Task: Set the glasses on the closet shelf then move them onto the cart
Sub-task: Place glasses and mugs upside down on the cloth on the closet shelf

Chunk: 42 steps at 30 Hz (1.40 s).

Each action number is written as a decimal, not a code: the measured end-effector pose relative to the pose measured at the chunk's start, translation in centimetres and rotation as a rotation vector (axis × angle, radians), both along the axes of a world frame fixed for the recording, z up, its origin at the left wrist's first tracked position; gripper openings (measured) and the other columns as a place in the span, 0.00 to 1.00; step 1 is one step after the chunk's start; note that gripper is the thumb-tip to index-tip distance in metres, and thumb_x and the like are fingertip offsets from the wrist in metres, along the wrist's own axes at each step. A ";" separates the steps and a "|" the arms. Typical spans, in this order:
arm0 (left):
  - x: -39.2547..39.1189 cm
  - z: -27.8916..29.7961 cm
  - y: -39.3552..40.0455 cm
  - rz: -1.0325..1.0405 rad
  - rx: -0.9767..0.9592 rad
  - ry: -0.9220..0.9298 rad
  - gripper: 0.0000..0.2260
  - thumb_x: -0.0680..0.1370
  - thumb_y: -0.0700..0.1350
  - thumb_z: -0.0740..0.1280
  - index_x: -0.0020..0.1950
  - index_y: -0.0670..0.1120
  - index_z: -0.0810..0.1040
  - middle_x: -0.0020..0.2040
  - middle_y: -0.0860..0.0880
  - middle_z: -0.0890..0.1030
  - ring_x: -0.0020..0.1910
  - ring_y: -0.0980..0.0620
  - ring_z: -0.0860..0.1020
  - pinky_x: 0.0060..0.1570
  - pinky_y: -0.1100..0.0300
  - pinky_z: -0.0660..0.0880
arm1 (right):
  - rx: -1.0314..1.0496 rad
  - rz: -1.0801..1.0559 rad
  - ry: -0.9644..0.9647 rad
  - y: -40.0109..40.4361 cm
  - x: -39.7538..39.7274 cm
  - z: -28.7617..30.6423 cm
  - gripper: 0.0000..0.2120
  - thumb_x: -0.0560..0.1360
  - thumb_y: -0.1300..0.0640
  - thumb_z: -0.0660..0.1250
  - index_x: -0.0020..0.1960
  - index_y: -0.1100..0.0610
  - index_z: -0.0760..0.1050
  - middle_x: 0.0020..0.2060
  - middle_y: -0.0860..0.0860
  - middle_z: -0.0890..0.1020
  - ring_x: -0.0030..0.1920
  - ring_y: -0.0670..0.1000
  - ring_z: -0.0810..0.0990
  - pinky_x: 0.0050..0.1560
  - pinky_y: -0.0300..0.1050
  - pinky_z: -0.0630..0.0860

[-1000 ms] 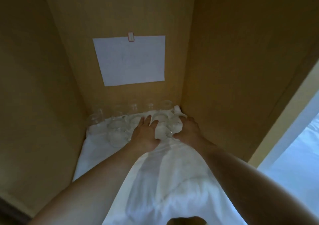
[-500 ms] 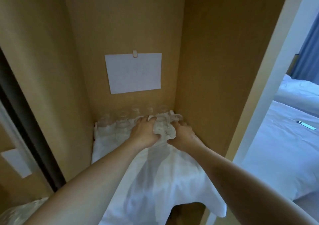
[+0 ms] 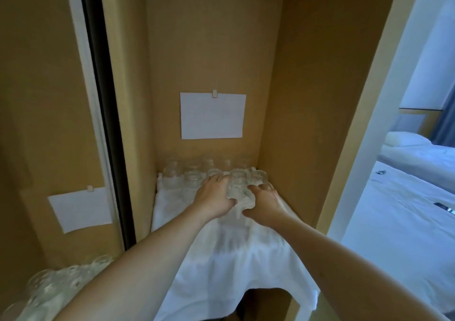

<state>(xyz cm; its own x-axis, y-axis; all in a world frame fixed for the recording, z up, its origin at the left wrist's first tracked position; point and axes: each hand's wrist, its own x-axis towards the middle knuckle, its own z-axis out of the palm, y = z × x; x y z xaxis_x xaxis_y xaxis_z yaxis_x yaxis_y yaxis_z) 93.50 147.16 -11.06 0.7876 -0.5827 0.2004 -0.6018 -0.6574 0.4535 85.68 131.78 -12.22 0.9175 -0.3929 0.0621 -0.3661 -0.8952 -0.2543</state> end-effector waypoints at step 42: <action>-15.6 -2.4 29.2 0.431 0.298 0.006 0.36 0.76 0.59 0.70 0.80 0.54 0.60 0.81 0.44 0.58 0.78 0.40 0.57 0.73 0.43 0.65 | 0.232 0.501 0.005 27.4 -9.6 -2.9 0.36 0.73 0.45 0.71 0.77 0.50 0.63 0.62 0.57 0.75 0.62 0.60 0.75 0.61 0.51 0.75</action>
